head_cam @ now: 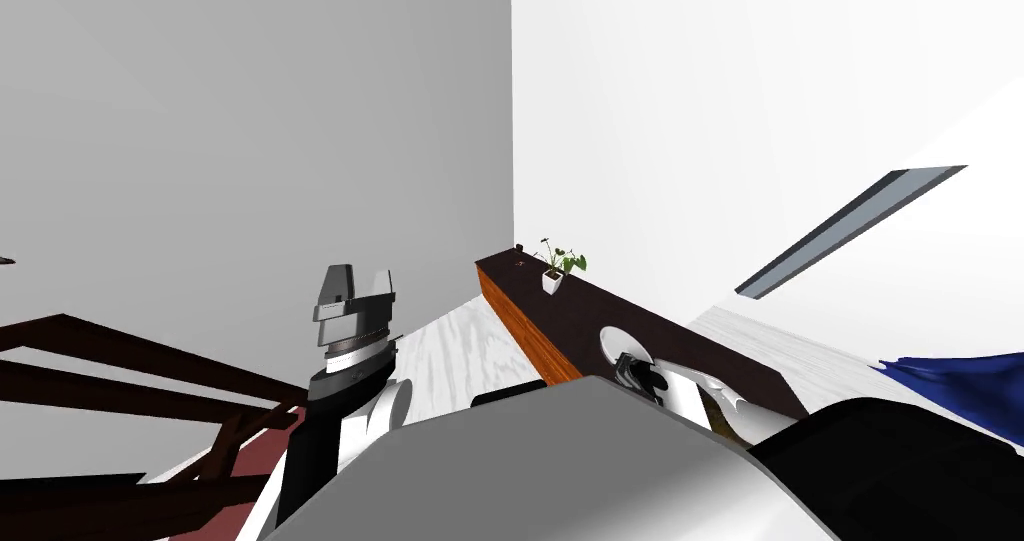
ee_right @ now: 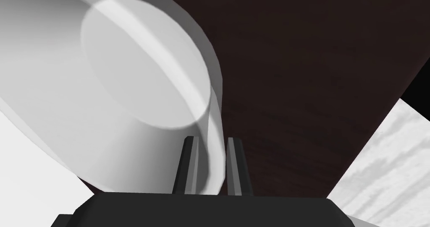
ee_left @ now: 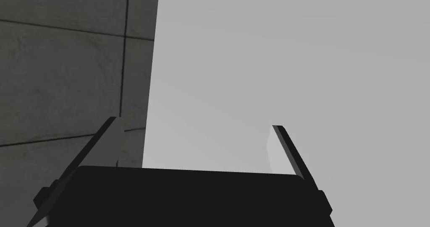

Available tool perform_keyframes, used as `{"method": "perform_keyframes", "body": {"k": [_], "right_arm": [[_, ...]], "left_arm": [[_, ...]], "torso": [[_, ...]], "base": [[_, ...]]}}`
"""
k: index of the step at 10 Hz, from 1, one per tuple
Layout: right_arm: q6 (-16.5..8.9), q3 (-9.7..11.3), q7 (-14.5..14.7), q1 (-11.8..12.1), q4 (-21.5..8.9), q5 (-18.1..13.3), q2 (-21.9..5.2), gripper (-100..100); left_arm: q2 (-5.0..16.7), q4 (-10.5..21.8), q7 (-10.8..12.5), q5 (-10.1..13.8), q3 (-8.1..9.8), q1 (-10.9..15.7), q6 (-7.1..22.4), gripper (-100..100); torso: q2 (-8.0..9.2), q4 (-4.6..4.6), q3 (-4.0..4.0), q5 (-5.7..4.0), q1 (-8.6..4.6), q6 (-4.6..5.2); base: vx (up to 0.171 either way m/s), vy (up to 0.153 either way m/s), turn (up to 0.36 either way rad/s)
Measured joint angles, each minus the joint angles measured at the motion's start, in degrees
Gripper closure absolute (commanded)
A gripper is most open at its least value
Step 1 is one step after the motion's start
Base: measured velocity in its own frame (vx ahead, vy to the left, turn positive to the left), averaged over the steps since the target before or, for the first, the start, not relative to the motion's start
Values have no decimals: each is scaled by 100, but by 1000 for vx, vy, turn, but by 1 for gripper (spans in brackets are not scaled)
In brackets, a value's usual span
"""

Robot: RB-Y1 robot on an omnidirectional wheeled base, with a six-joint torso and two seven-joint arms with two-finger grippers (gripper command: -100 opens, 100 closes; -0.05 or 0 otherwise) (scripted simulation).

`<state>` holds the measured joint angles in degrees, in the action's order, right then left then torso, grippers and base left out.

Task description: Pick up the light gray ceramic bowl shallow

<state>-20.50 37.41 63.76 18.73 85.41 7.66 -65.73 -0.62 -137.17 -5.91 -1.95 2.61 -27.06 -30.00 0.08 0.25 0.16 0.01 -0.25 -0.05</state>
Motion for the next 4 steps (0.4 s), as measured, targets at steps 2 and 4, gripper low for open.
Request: {"method": "perform_keyframes", "body": {"k": [2,4], "right_arm": [[-219,29,273,-12,358,48,-80,100],[-207,40,323,-24,457,44,-50,0]], "left_arm": [[0,0,0,0,-1,2,0,0],[0,0,0,0,-1,2,0,0]], "torso": [[11,2,5,-2,6,-11],[30,7,16,2,8,-14]], "base": [[30,4,-102],[0,2,8]]}}
